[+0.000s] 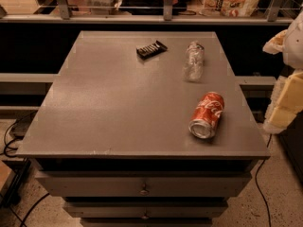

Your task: Pick rxbar chocolate

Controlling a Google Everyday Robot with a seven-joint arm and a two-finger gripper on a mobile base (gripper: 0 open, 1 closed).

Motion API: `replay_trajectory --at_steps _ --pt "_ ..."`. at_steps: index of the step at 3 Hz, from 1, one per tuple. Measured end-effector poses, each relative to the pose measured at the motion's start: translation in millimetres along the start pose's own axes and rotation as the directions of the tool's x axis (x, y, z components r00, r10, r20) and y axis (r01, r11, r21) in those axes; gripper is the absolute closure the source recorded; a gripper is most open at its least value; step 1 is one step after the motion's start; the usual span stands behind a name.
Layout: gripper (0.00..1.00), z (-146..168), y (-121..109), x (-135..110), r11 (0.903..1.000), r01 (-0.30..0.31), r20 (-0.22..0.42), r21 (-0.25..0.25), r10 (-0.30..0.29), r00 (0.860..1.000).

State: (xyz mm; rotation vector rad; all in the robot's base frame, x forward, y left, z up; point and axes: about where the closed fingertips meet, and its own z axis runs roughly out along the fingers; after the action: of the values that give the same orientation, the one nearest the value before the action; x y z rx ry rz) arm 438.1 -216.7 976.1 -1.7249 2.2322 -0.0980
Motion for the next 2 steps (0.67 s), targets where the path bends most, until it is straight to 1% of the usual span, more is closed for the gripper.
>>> replay_trajectory --at_steps 1,2 --pt "0.0 0.0 0.0 0.0 1.0 0.0 0.0 0.0 0.0 1.0" --pt "0.0 -1.3 -2.7 -2.6 0.9997 -0.003 0.024 0.024 0.003 1.0"
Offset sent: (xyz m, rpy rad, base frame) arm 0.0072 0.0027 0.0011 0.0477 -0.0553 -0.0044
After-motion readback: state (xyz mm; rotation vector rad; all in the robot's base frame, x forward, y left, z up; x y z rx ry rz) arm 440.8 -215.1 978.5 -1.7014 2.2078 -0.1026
